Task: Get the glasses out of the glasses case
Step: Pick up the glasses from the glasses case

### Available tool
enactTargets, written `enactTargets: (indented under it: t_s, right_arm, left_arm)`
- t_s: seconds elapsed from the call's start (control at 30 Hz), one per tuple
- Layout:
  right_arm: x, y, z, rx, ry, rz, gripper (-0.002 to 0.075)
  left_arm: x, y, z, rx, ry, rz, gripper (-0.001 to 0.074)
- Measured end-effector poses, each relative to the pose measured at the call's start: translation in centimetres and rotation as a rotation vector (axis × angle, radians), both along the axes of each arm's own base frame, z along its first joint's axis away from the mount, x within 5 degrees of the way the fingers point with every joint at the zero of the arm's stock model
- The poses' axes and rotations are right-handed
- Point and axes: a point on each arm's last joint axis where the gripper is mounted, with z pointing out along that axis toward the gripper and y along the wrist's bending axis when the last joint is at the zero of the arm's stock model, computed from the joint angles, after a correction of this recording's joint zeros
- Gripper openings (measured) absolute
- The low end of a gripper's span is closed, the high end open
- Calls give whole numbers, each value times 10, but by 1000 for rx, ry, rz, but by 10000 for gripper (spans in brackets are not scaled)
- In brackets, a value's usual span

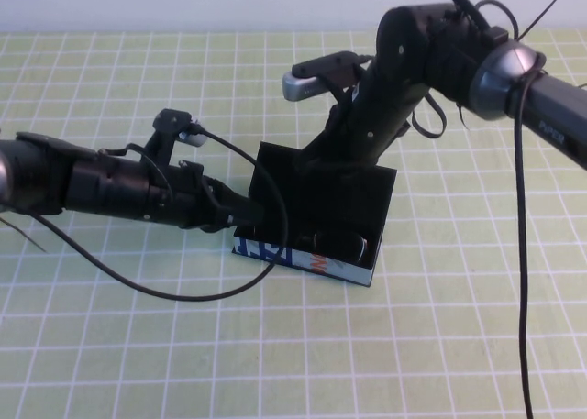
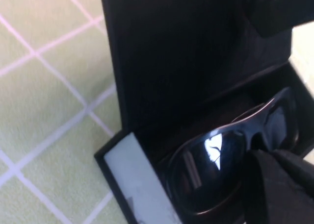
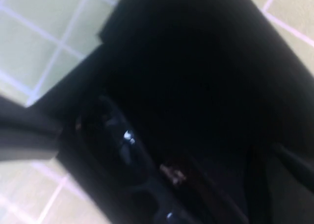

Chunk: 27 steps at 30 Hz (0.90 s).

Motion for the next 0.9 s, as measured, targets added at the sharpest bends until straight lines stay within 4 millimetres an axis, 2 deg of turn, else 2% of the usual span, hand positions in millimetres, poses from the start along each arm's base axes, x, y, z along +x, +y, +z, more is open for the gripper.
enactTargets:
  t_s: [0.13, 0.27, 0.4, 0.53, 0.63, 0.73, 0.9]
  right_arm:
    - [-4, 3, 18, 13, 4, 103, -16]
    - [-10, 10, 29, 71, -18, 290, -16]
    - [-16, 19, 30, 80, -38, 382, -3]
    - [-29, 27, 26, 27, -28, 408, 68]
    - [-44, 25, 27, 3, -1, 420, 99]
    - [-57, 16, 39, 2, 1, 428, 108]
    - [-63, 12, 43, -12, -36, 518, 125]
  left_arm:
    - [0, 4, 10, -11, -23, 10, -4]
    - [3, 10, 11, -10, -27, 41, -4]
    - [8, 13, 11, -11, -32, 96, -4]
    - [8, 13, 11, -13, -31, 102, -4]
    - [8, 13, 11, -13, -31, 102, -4]
    - [8, 13, 11, -13, -31, 102, -4]
    - [8, 13, 11, -13, -31, 102, -4]
